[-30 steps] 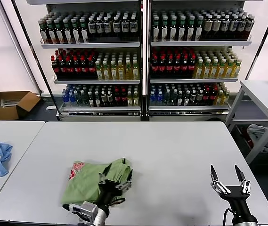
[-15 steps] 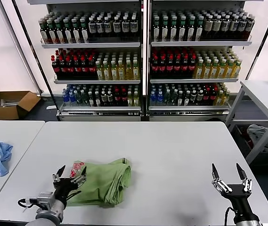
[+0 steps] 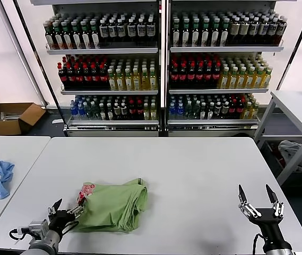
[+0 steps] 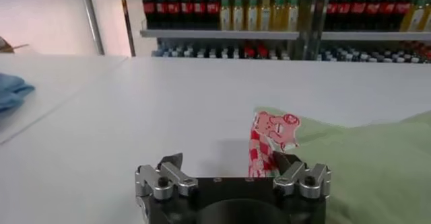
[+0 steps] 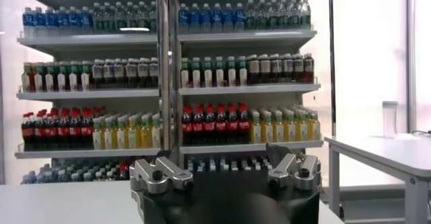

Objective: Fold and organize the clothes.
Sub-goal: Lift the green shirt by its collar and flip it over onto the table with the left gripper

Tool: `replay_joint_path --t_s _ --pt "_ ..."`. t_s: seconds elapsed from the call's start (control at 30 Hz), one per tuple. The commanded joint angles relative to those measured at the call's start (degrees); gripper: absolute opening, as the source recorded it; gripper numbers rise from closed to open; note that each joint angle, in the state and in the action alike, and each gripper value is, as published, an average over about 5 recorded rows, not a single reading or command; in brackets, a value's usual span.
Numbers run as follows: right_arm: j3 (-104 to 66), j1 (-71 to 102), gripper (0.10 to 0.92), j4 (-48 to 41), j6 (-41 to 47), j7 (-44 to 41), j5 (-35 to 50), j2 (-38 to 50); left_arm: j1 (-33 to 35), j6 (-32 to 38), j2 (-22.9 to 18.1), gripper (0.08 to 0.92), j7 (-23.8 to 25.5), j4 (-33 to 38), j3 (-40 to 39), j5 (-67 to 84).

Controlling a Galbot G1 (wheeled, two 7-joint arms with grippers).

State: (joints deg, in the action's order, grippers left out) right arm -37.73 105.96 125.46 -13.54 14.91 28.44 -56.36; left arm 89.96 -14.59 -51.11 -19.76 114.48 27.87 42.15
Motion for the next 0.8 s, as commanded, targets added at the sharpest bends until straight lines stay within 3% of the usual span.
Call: replay_joint_path --t_s 0.03,0.37,0.8 --pt "0.0 0.1 0.823 -0.1 0.0 0.0 0.0 0.1 1.1 0.4 0.0 0.823 5.3 -0.6 0.3 2.8" --pt "0.1 0.3 0.823 -0.2 -0.3 0.0 -0.2 -0.1 0.3 0.3 0.1 0.734 8.2 -1.5 -0.8 4.0" --pt "0.2 -0.3 0.823 0.0 -0.3 0.0 -0.1 -0.1 0.5 1.5 0.0 0.374 10.4 -0.9 -1.1 3.7"
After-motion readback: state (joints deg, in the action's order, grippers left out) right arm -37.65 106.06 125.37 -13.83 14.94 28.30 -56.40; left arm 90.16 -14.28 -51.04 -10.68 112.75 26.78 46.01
